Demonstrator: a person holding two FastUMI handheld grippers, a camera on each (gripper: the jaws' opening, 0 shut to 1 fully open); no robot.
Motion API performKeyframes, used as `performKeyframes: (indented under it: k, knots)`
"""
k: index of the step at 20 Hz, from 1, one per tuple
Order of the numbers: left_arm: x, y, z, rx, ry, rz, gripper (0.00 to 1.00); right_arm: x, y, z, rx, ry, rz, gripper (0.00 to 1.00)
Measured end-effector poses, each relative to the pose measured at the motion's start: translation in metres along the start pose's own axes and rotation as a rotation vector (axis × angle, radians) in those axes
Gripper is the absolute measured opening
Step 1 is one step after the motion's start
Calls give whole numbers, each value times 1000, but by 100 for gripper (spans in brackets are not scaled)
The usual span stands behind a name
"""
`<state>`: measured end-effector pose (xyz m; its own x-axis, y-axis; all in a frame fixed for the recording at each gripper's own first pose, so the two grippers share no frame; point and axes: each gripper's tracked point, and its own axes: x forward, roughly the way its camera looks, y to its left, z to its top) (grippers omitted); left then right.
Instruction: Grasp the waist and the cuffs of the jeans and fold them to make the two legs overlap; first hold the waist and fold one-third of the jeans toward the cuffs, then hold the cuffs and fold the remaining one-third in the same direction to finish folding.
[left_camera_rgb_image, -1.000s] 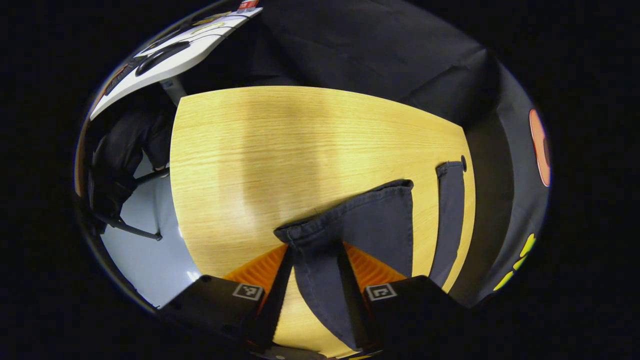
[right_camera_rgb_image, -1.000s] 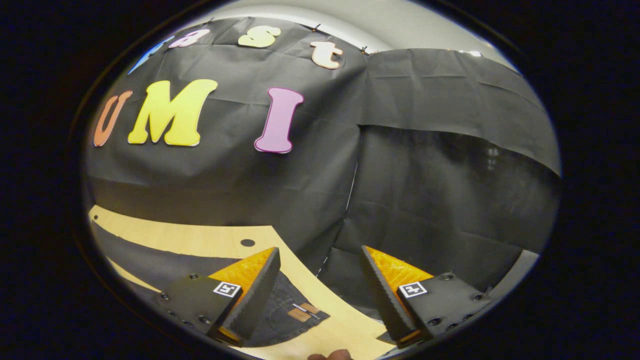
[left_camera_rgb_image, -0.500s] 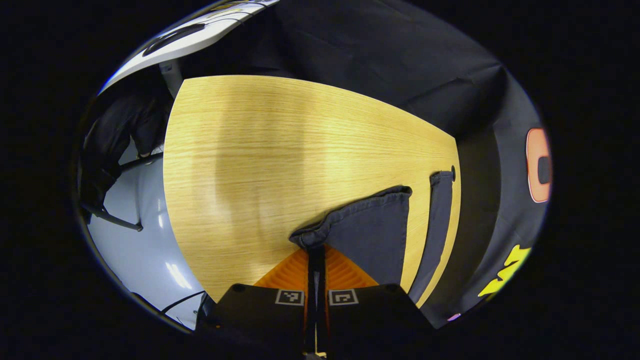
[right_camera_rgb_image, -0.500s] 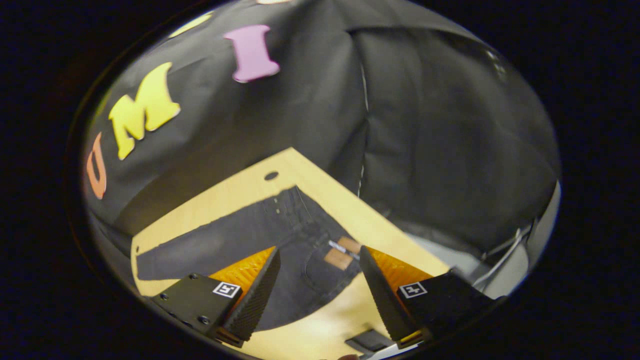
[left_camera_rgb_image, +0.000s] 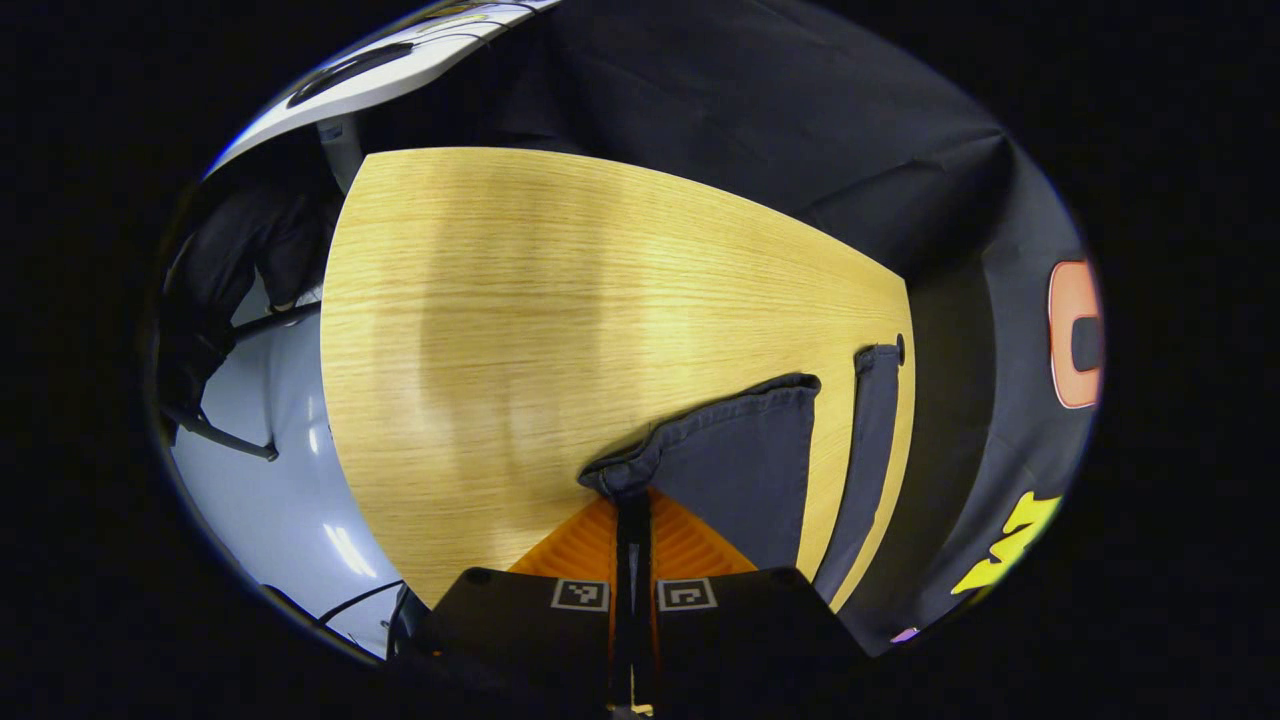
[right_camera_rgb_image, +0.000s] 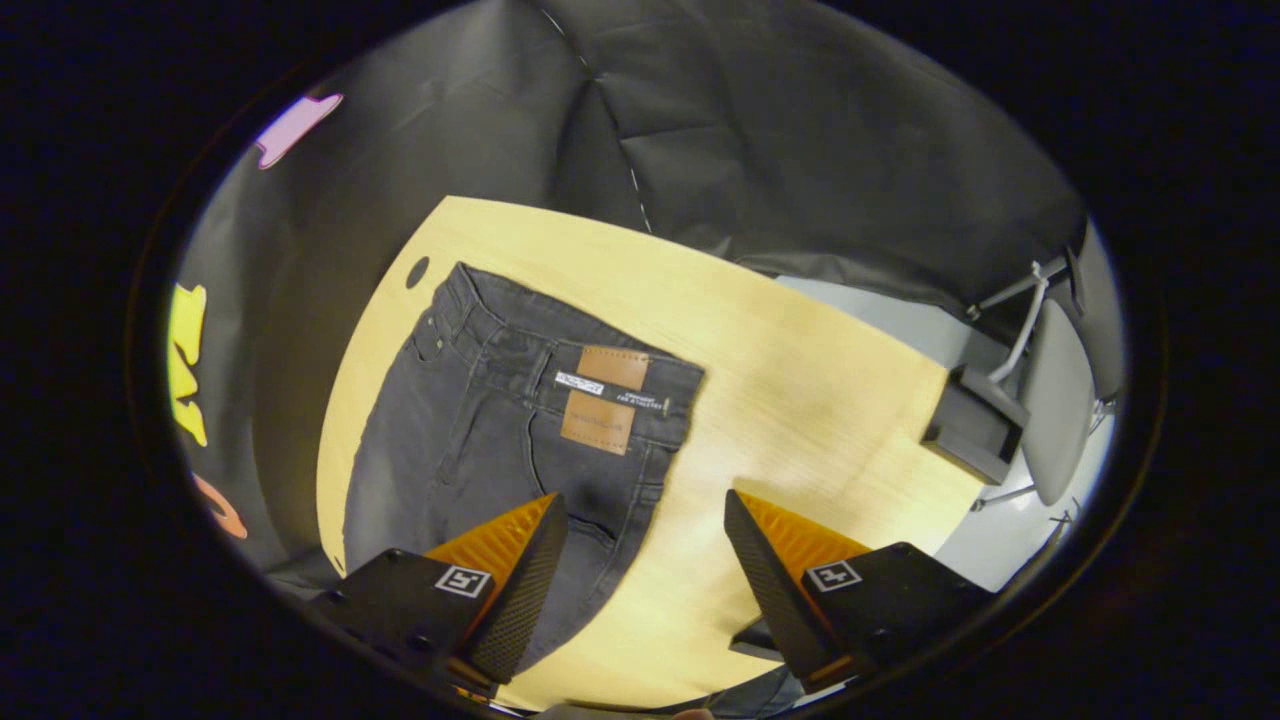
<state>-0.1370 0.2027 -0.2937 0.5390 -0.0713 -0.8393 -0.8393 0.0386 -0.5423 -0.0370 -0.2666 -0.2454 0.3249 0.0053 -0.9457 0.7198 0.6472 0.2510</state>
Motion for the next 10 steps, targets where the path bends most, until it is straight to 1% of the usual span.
performKeyframes:
  k: [1,2,3,4,5,6,7,8,9,10]
  knots:
    - [0,0,0,-4,0,-4,4,2,4,-1,-8,5,-3,98]
    - [0,0,0,-9,0,-7,4,4,8,-3,-17,17,3,92]
    - [0,0,0,-12,-2,-9,4,7,14,-9,-18,37,8,92]
    - [0,-1,0,-17,-4,-10,4,13,17,-14,-13,57,5,96]
    - [0,0,0,-19,-7,-11,4,19,16,-19,-14,79,-19,89]
    - [0,0,0,-21,-10,-12,4,20,19,-13,-24,39,-16,83]
    - [0,-1,1,-23,-16,-14,4,26,14,-13,-44,52,-30,77]
    - [0,-1,1,-27,-20,-14,4,30,8,-15,-40,51,-35,52]
    - [0,-1,1,-21,-21,-13,4,32,10,-11,5,41,-25,26]
    - [-1,-2,2,-1,-16,-17,4,31,14,-15,43,47,-4,0]
